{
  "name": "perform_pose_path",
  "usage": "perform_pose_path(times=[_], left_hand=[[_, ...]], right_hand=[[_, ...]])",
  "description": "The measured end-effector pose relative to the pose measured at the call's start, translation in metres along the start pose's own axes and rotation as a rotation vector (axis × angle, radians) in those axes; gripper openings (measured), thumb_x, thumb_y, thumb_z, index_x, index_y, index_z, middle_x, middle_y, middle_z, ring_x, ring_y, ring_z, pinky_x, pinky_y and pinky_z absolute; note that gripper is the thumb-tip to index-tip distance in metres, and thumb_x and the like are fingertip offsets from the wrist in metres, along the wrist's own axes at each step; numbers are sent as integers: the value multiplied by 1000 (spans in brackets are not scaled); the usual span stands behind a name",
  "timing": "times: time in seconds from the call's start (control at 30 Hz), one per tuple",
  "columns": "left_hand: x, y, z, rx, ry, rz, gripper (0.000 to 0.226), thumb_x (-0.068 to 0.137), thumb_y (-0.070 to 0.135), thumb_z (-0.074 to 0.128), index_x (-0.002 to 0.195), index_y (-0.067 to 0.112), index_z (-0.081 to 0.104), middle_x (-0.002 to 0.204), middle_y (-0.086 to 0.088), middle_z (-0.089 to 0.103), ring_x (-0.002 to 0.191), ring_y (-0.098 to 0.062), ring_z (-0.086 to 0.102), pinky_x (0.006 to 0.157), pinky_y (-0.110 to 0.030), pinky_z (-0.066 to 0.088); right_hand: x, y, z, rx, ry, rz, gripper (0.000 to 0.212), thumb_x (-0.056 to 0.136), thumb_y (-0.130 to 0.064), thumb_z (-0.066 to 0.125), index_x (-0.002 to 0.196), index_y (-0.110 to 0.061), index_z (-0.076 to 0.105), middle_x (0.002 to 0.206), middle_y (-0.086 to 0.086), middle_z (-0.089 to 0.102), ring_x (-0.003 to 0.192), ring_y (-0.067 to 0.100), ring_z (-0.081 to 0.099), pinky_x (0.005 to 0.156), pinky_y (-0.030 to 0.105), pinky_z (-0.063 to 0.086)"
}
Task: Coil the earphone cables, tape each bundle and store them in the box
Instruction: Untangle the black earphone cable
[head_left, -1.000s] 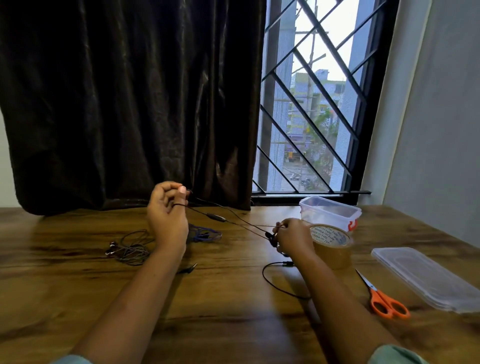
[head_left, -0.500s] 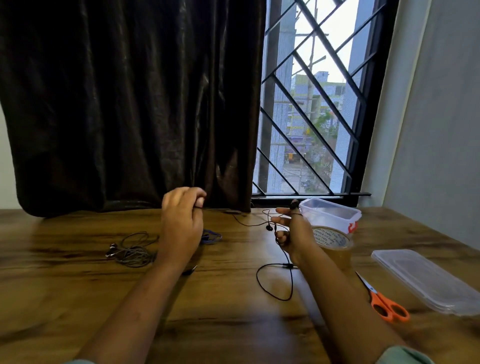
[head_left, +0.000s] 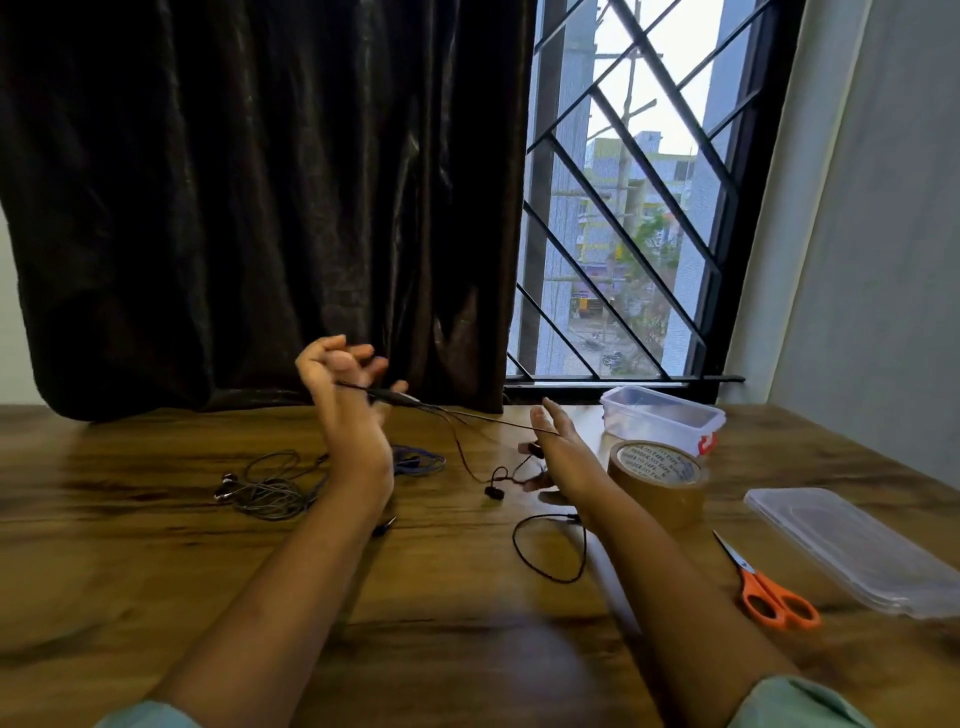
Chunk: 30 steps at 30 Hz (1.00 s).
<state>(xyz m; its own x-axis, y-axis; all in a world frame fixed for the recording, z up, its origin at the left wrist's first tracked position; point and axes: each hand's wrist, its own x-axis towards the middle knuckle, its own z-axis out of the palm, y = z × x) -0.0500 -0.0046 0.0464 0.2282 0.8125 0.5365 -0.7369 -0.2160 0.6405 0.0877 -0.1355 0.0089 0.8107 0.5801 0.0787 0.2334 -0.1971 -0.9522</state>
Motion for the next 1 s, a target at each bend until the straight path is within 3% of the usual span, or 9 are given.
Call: perform_pose_path(times=[0.13, 0.27, 0.37, 0.43, 0.57, 0.67, 0.83, 0.9, 1.0], left_hand=[[2, 11, -6, -310, -58, -425, 78, 82, 77, 12, 114, 17, 50, 97, -10, 64, 62, -26, 61, 54, -27, 44], [5, 11, -6, 163, -279, -438, 80, 80, 75, 14, 93, 11, 60, 69, -8, 64, 36, -15, 40, 34, -13, 24], [2, 4, -6, 747, -609, -352, 31, 91, 44, 49, 91, 16, 61, 77, -4, 63, 43, -10, 44, 36, -18, 35], [-5, 0, -9, 892, -951, -486, 21, 84, 22, 68, 104, 17, 61, 90, -3, 63, 49, -4, 51, 42, -17, 41], [-5, 1, -19, 665, -1146, -941, 57, 74, -10, 64, 124, 15, 53, 122, -9, 55, 78, -15, 64, 63, -25, 55], [-1, 2, -26, 383, -1107, -1154, 50, 78, 3, 56, 127, 11, 53, 119, -13, 61, 95, -27, 63, 73, -36, 56], [-20, -20, -13, 782, -846, -754, 27, 90, 17, 60, 115, 17, 51, 111, -7, 56, 63, -12, 57, 49, -20, 48], [-29, -30, -11, 951, -955, -661, 32, 86, 19, 66, 114, 24, 51, 110, 3, 51, 64, -9, 53, 47, -15, 44], [-33, -36, -11, 1081, -1037, -518, 12, 89, 21, 63, 101, 22, 60, 89, 3, 59, 58, -7, 50, 45, -17, 42]], right_hand=[[-5, -2, -1, -27, 36, 23, 66, 89, -70, 28, 147, -41, 19, 142, 6, 46, 82, 21, 66, 60, 28, 46], [-8, -4, -4, -34, 68, 47, 71, 86, -74, 22, 133, -26, 46, 111, 11, 66, 70, 21, 67, 45, 18, 41], [-7, -6, -4, 34, 90, 55, 79, 86, -75, 18, 111, -15, 62, 96, 18, 70, 49, 18, 58, 36, 15, 34], [-7, -7, -3, 112, 96, 40, 76, 88, -72, 19, 102, -12, 64, 84, 17, 69, 45, 17, 52, 32, 14, 31], [-5, -6, -3, 211, 82, -18, 78, 91, -69, 16, 92, -9, 66, 66, 10, 62, 35, 9, 41, 31, 15, 27], [-4, -6, -4, 291, 53, -24, 80, 90, -70, 15, 84, -9, 66, 56, 9, 54, 31, 6, 32, 32, 15, 23], [-5, -7, -3, 476, -92, -66, 82, 91, -69, 13, 94, -6, 66, 54, 6, 58, 33, 7, 39, 34, 15, 27], [-5, -8, -2, 521, -121, -75, 86, 89, -72, 12, 94, -6, 66, 56, 8, 59, 36, 9, 44, 37, 15, 31], [-4, -9, -2, 566, -119, -94, 87, 88, -72, 11, 88, -5, 66, 54, 8, 58, 37, 11, 47, 38, 16, 33]])
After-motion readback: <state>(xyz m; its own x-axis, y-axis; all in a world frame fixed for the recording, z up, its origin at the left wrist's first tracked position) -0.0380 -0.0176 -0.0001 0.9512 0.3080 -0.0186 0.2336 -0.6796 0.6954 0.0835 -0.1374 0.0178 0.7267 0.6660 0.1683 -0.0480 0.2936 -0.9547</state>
